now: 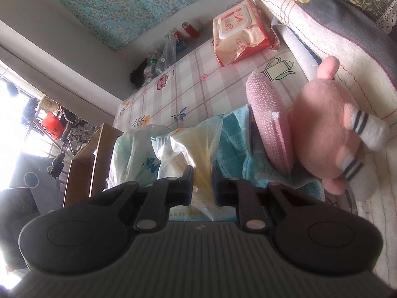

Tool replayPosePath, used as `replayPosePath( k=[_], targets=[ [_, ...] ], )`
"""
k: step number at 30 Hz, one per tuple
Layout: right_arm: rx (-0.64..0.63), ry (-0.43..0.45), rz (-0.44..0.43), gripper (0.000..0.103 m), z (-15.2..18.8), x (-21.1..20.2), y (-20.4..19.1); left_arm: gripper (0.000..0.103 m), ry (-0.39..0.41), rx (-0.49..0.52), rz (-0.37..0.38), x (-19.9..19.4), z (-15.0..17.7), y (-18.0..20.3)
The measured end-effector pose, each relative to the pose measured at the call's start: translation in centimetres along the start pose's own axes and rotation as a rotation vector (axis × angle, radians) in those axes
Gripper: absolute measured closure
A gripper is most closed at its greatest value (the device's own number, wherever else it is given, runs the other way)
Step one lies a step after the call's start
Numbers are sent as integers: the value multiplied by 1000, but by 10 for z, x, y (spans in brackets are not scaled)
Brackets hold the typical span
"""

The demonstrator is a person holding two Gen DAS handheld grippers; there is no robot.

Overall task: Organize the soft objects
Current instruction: 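Reach back to the pile and grasp the clear bag of yellow items with the right tool, then lower the clear bag into the cardboard box and open the right tool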

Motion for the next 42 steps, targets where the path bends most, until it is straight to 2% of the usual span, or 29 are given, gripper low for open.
replayPosePath(
  k=[5, 9, 13, 20, 24, 30, 34, 37, 42],
  targets=[
    [-38, 24, -44, 89, 3, -19, -29, 84, 79, 25, -18, -47, -9, 0],
    [-90, 41, -95, 90, 2, -31, -70, 85, 158, 41, -60, -95, -19, -9],
    [-164, 39, -169, 90, 1, -32, -131, 85, 233, 29, -131, -149, -30, -33],
    [-314, -30, -273, 90, 20, 1, -255, 86, 302, -63, -305, -228, -41, -111],
    [-377, -103, -274, 91, 38, 36, -314, 86, 291, -147, -334, -242, -46, -162],
    [-435, -168, -181, 91, 51, 94, -366, 87, 217, -232, -340, -230, -52, -231],
    [-442, -196, -114, 92, 53, 127, -378, 88, 160, -229, -373, -215, -55, -261],
    [-451, -201, -59, 92, 52, 156, -379, 93, 103, -221, -411, -198, -55, -282],
    [-430, -219, -30, 92, 52, 182, -379, 93, 7, -235, -474, -176, -50, -307]
  ],
)
Point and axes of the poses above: each gripper's, at about its wrist camera, not at the fingertips, and x roughly the way its jaws point, y to its right, z to its underside, the point moved 8 cm from there along x, roughly the way its jaws point, and after that the axes turned 13 degrees about z, right-handed, at the moved point
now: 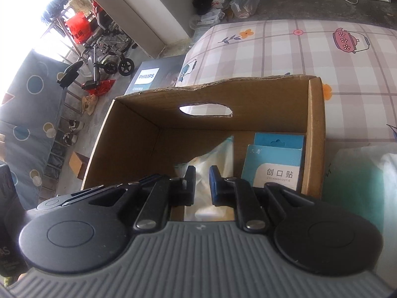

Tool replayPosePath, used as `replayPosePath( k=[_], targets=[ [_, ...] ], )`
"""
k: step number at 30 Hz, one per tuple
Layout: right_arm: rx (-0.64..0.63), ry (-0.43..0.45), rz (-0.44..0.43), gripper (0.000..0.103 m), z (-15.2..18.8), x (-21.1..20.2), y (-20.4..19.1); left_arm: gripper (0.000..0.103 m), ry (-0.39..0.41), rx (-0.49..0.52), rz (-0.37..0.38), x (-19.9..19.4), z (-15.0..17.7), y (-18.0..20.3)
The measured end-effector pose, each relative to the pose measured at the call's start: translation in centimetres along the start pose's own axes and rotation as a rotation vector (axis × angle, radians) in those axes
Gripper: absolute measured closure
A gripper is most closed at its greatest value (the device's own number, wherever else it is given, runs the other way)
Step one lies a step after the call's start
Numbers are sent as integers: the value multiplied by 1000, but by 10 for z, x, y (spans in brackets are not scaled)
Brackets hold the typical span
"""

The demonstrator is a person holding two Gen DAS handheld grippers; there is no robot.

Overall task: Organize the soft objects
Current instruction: 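Lower the clear bag into the cardboard box and open the right tool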

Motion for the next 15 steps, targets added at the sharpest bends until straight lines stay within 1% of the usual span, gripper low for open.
replayPosePath(
  k=[2, 3, 4, 6, 8, 10, 12, 14, 15],
  targets=[
    [4, -7, -5, 92, 1, 1, 2, 92, -19, 15, 8, 0, 5, 3],
    [4, -6, -8, 92, 2, -1, 2, 87, -22, 25, 15, -1, 7, 6],
    [1, 2, -13, 92, 1, -4, 3, 79, -30, 34, 15, -4, 10, 10],
    [-7, 25, -24, 91, -4, -11, 8, 72, -55, 51, 21, -7, 17, 17],
    [-11, 45, -39, 90, -4, -22, 11, 71, -89, 85, 45, -9, 26, 26],
    [-15, 61, -53, 90, -4, -33, 14, 71, -130, 122, 54, -7, 35, 32],
    [-23, 71, -60, 90, -1, -41, 16, 71, -165, 158, 20, -1, 41, 31],
    [-31, 74, -67, 90, 2, -46, 16, 71, -181, 180, -38, 10, 45, 25],
    [-34, 74, -73, 90, 4, -48, 16, 71, -183, 181, -55, 15, 45, 21]
  ],
)
Point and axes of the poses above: each gripper's, at about its wrist camera, not at the fingertips, and x roughly the way its jaws point, y to its right, z to its underside, the point moved 8 cm from there along x, roughly the way its jaws point, and after that the axes turned 13 degrees about z, right-handed, at the moved point
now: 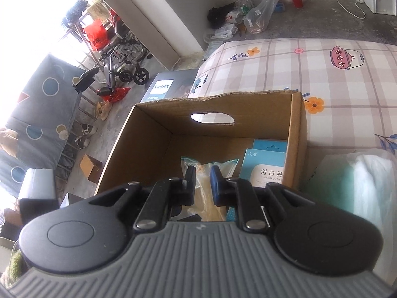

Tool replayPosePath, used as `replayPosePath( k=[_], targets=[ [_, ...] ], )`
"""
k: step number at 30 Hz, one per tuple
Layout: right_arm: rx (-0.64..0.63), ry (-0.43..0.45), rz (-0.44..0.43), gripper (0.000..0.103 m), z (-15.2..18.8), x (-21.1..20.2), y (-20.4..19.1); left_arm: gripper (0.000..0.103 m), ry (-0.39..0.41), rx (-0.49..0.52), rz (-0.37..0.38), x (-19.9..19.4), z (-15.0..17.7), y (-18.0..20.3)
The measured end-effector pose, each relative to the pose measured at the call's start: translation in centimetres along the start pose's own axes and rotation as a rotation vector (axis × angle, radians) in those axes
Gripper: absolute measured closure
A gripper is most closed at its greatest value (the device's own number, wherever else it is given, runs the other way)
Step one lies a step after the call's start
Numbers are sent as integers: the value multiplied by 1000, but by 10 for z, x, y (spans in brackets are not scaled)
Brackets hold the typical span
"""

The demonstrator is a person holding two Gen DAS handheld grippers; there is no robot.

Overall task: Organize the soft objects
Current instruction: 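Lower the clear bag into the cardboard box and open the right tool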

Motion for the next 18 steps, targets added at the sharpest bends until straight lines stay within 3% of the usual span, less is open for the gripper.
replayPosePath(
  k=[18],
  targets=[
    [37, 15, -34, 90, 19, -12, 9, 71, 100, -86, -27, 15, -35, -17]
  ],
)
Point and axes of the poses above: each gripper's, at about its wrist camera, not at the fingertips, and x roughly the way its jaws point, y to its right, z to its underside, the point moved 8 cm from there along x, roughly the way its jaws point, and after that the axes turned 13 degrees about z, right-handed, at the moved point
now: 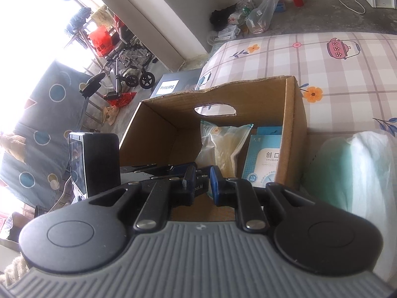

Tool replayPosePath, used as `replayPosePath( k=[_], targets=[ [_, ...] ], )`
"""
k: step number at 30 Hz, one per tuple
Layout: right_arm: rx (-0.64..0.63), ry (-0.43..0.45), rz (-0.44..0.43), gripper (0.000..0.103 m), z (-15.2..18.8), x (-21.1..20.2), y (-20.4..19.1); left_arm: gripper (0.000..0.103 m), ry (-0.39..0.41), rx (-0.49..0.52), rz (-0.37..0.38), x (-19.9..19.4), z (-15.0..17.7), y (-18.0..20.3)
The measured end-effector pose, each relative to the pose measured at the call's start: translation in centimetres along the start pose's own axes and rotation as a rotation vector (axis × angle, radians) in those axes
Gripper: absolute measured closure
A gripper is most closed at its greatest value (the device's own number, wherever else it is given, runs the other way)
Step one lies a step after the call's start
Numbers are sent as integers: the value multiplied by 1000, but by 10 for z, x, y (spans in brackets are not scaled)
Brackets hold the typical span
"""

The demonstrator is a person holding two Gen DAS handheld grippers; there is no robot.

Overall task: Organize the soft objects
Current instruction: 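Lower the clear bag into the cardboard box and open the right tool, then reach to the pile and grasp the pink knitted pad with the right tool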

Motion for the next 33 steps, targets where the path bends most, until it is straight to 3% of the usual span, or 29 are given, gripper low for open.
replayPosePath(
  k=[2, 4, 9, 15, 21, 24, 29, 33],
  targets=[
    [4, 5, 6, 90, 1, -2, 3, 68, 5, -17, 3, -3, 2, 0],
    [9, 14, 4, 90, 2, -5, 7, 49, 9, -44, 10, -9, 4, 0],
    [28, 50, -33, 85, 7, -22, 13, 32, 89, -62, 25, -47, 4, 7],
    [46, 147, -63, 72, 20, -72, 32, 20, 211, -46, 110, -103, 8, 45],
    [81, 262, -21, 69, 32, -137, 82, 19, 223, 35, 222, -121, 13, 121],
    [107, 338, 40, 68, 39, -176, 121, 19, 212, 67, 307, -116, 17, 165],
    [159, 460, 245, 63, 55, -230, 203, 19, 173, 109, 394, -90, 29, 236],
    [239, 471, 380, 62, 73, -248, 279, 24, 88, 141, 485, -63, 50, 292]
  ],
)
Point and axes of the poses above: each gripper's, at about its wrist camera, not at the fingertips, and x roughly the way its jaws point, y to its right, z to its underside, the point moved 8 cm from there along x, roughly the way its jaws point, and after that the axes turned 13 degrees about z, right-handed, at the moved point
